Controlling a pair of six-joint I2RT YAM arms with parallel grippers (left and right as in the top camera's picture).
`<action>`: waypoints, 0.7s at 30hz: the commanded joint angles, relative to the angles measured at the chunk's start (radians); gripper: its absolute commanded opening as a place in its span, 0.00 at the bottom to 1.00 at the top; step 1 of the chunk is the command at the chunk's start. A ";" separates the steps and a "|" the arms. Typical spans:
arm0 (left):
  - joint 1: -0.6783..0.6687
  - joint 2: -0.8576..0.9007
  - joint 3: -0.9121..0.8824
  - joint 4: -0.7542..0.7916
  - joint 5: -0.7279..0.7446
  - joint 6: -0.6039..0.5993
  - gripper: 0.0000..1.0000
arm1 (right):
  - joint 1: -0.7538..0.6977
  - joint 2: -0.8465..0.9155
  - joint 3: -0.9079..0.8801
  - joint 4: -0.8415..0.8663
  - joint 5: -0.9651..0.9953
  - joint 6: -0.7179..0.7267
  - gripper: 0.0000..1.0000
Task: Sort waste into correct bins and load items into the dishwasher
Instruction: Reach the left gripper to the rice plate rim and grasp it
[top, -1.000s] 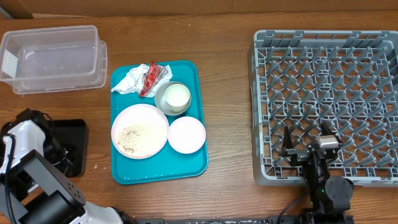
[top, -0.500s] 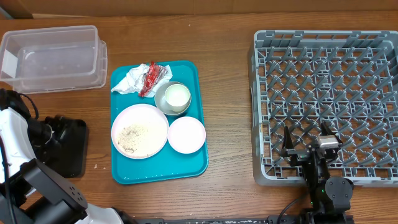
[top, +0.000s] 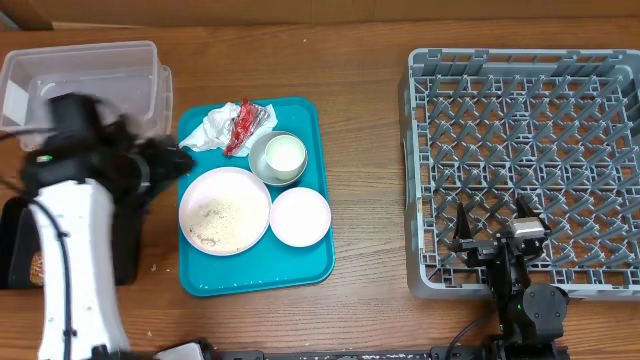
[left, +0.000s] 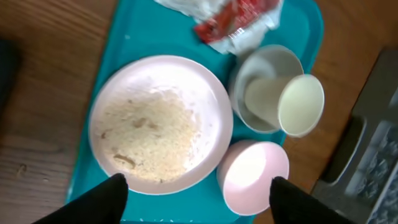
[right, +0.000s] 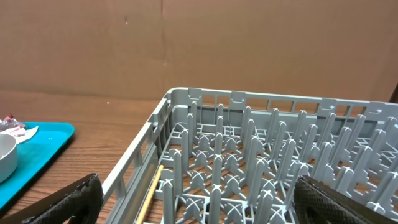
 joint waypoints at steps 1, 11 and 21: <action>-0.172 0.025 -0.002 0.001 -0.253 -0.084 0.41 | 0.004 -0.012 -0.010 0.006 0.003 0.007 1.00; -0.400 0.251 -0.021 0.170 -0.359 -0.286 0.04 | 0.004 -0.012 -0.010 0.006 0.002 0.007 1.00; -0.511 0.419 -0.021 0.259 -0.336 -0.336 0.04 | 0.004 -0.012 -0.010 0.006 0.003 0.007 1.00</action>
